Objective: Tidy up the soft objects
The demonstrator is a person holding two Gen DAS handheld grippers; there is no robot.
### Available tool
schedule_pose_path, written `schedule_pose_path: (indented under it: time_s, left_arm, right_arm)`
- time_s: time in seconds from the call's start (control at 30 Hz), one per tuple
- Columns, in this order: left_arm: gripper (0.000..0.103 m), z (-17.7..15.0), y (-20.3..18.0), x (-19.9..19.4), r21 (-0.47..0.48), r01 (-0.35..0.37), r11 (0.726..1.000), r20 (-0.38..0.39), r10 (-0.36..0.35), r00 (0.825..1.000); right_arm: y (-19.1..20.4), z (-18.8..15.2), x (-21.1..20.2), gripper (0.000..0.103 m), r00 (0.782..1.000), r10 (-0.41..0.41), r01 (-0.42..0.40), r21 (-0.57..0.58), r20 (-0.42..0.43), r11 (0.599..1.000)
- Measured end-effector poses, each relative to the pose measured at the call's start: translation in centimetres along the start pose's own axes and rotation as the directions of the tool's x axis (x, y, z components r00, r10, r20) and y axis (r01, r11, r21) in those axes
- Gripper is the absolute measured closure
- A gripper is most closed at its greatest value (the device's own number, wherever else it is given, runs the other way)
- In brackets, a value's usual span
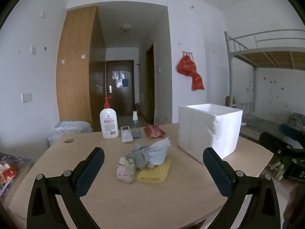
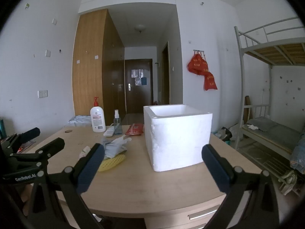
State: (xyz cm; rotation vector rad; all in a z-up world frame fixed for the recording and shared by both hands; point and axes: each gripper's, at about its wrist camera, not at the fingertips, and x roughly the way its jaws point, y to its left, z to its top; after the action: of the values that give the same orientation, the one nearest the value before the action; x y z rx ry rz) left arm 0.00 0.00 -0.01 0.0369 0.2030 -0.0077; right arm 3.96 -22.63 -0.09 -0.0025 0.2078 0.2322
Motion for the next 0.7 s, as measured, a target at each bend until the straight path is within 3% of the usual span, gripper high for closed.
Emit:
schedule_pose_path:
  time_s: [0.13, 0.2, 0.4, 0.7]
  left_arm:
    - [0.0, 0.1, 0.0, -0.1, -0.012, 0.005, 1.0, 0.011, -0.005, 1.0]
    - [0.0, 0.1, -1.1, -0.1, 0.025, 0.007, 1.0, 0.014, -0.007, 1.0]
    - [0.0, -0.2, 0.4, -1.1, -0.012, 0.03, 0.999, 0.057, -0.029, 0.998]
    - [0.0, 0.2, 0.2, -1.2, -0.022, 0.03, 0.999, 0.03, -0.029, 0.999]
  right_arm:
    - [0.0, 0.0, 0.1, 0.0, 1.0, -0.001, 0.001, 0.0, 0.0, 1.0]
    - [0.0, 0.0, 0.0, 0.0, 1.0, -0.002, 0.002, -0.001, 0.006, 1.0]
    - [0.0, 0.0, -0.1, 0.0, 1.0, -0.003, 0.003, 0.001, 0.007, 1.0]
    - [0.0, 0.0, -0.1, 0.0, 1.0, -0.002, 0.002, -0.001, 0.007, 1.0]
